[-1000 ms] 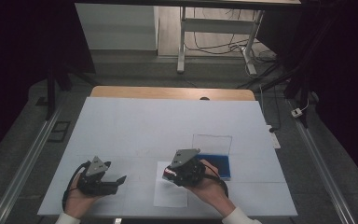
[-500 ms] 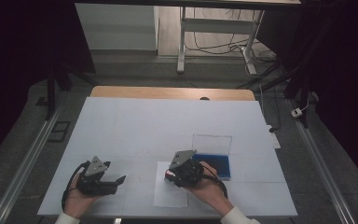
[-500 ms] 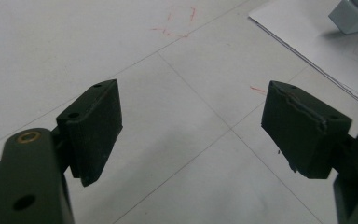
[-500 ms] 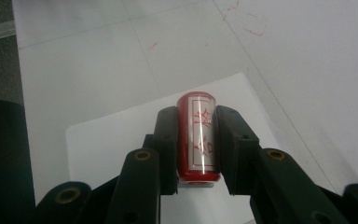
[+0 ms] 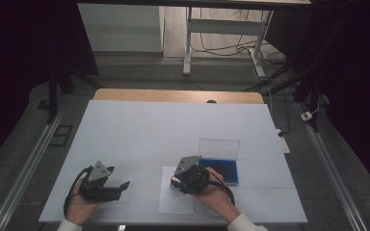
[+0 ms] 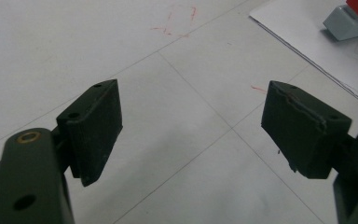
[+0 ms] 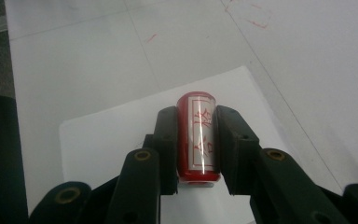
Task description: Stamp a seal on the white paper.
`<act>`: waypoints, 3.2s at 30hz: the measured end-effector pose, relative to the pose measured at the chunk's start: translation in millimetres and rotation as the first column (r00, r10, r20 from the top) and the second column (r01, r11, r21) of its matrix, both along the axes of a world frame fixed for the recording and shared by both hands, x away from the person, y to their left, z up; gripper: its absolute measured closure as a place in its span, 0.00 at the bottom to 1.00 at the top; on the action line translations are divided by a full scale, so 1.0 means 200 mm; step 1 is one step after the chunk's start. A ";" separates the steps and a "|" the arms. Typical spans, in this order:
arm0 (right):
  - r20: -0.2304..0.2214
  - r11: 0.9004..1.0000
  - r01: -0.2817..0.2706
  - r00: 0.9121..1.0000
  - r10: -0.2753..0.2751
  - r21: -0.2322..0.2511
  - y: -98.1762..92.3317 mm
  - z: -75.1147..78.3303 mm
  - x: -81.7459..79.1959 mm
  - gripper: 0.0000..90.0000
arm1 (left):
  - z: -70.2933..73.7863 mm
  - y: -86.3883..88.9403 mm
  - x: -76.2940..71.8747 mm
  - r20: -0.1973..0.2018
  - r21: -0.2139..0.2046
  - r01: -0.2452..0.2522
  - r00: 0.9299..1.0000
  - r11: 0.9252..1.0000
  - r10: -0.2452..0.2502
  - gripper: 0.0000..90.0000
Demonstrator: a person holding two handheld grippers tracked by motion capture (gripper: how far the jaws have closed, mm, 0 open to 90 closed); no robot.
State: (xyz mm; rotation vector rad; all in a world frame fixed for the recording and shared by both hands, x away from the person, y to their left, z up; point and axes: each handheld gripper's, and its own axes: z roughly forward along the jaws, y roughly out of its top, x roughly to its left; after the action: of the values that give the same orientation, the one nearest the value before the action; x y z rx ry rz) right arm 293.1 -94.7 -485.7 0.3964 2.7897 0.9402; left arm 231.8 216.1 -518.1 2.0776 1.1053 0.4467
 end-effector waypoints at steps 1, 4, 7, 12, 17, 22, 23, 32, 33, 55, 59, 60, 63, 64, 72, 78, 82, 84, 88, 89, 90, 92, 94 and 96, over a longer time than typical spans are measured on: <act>0.002 1.000 0.000 1.000 0.000 -0.003 0.00 0.00 0.00 0.78 | 0.00 0.00 0.00 0.000 0.001 0.000 1.000 1.000 0.000 0.23; 0.000 1.000 0.002 1.000 -0.002 -0.006 0.00 -0.01 0.00 0.78 | 0.00 0.00 0.00 0.000 0.000 0.000 1.000 1.000 0.000 0.23; -0.002 1.000 -0.001 1.000 0.001 -0.008 0.00 -0.01 0.00 0.78 | 0.00 0.00 0.00 0.000 0.001 0.000 1.000 1.000 0.000 0.23; 0.004 1.000 -0.007 1.000 0.007 -0.019 0.01 -0.02 0.00 0.78 | 0.00 0.00 0.00 0.000 0.001 0.001 1.000 1.000 -0.001 0.23; -0.001 1.000 -0.007 1.000 0.007 -0.023 0.01 -0.02 0.00 0.78 | 0.00 0.00 0.00 -0.001 0.001 0.001 1.000 1.000 -0.001 0.23; -0.004 1.000 -0.006 1.000 0.006 -0.024 0.01 -0.02 0.00 0.78 | 0.00 0.00 0.00 -0.001 0.001 0.000 1.000 1.000 0.000 0.23; -0.007 1.000 -0.003 1.000 0.002 -0.025 0.01 -0.02 0.00 0.78 | 0.00 0.00 0.00 -0.001 0.001 0.000 1.000 1.000 0.000 0.23; -0.009 0.999 -0.006 1.000 0.006 -0.042 0.02 -0.02 0.01 0.78 | 0.00 0.00 0.00 -0.002 0.005 -0.002 1.000 1.000 0.002 0.23; -0.007 0.999 -0.005 1.000 0.005 -0.042 0.02 -0.02 0.01 0.78 | 0.00 0.00 0.00 -0.001 0.004 -0.002 1.000 1.000 0.002 0.23; -0.018 0.999 0.007 1.000 -0.007 -0.045 0.02 -0.05 0.01 0.79 | 0.00 -0.01 -0.01 -0.002 0.005 -0.001 1.000 1.000 0.001 0.23; -0.023 0.999 0.011 1.000 -0.012 -0.046 0.01 -0.05 0.01 0.79 | 0.00 -0.01 -0.01 -0.002 0.002 -0.004 1.000 1.000 0.004 0.23; -0.023 0.999 0.010 1.000 -0.011 -0.045 0.01 -0.05 0.01 0.79 | 0.00 -0.01 -0.01 -0.002 0.003 -0.004 1.000 1.000 0.004 0.23; -0.024 0.999 0.011 1.000 -0.012 -0.036 0.01 -0.05 0.01 0.79 | 0.00 -0.01 -0.01 -0.002 0.006 0.000 1.000 1.000 0.000 0.23; -0.023 0.999 0.008 1.000 -0.009 -0.035 0.01 -0.05 0.01 0.79 | 0.00 -0.02 -0.01 -0.002 0.005 0.000 1.000 1.000 0.000 0.23; -0.021 0.999 0.008 1.000 -0.009 -0.032 0.01 -0.05 0.01 0.78 | 0.00 -0.02 -0.01 -0.003 0.006 0.000 1.000 1.000 0.000 0.23; -0.019 1.000 0.003 1.000 -0.003 -0.009 0.00 -0.04 0.01 0.78 | 0.00 -0.01 0.00 -0.004 0.006 -0.005 1.000 1.000 0.005 0.23; -0.005 1.000 -0.014 1.000 0.014 -0.022 0.00 -0.03 0.01 0.78 | 0.00 -0.01 0.00 -0.003 0.006 -0.006 1.000 1.000 0.006 0.23; -0.017 1.000 -0.009 1.000 0.009 -0.009 -0.01 -0.02 0.01 0.78 | 0.00 -0.01 0.00 -0.003 0.004 -0.004 1.000 1.000 0.004 0.23; -0.022 0.999 0.014 1.000 -0.013 0.051 -0.04 0.01 0.02 0.78 | 0.00 0.00 0.00 -0.002 0.004 -0.006 1.000 1.000 0.006 0.23; -0.019 0.998 0.020 1.000 -0.018 0.058 -0.05 0.03 0.02 0.78 | 0.00 0.00 0.00 -0.002 0.005 -0.006 1.000 1.000 0.006 0.23; -0.022 0.997 0.024 1.000 -0.023 0.073 -0.06 0.04 0.02 0.78 | 0.00 0.00 0.00 -0.002 0.004 -0.007 1.000 1.000 0.007 0.23; -0.019 0.996 0.028 0.999 -0.027 0.084 -0.07 0.06 0.02 0.78 | 0.00 0.00 0.00 -0.002 0.004 -0.006 1.000 1.000 0.006 0.23; -0.011 0.995 0.028 1.000 -0.027 0.099 -0.09 0.08 0.03 0.78 | 0.00 -0.01 0.00 -0.003 0.002 -0.004 1.000 1.000 0.004 0.23; -0.010 0.993 0.035 0.999 -0.034 0.111 -0.10 0.10 0.03 0.78 | 0.00 -0.01 0.00 -0.002 0.005 -0.005 1.000 1.000 0.005 0.23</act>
State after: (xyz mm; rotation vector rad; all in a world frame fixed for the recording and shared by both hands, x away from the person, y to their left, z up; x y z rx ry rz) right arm 298.5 -114.6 -466.4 0.4641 2.7364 1.0915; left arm 231.3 214.9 -518.7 2.0801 1.1122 0.4499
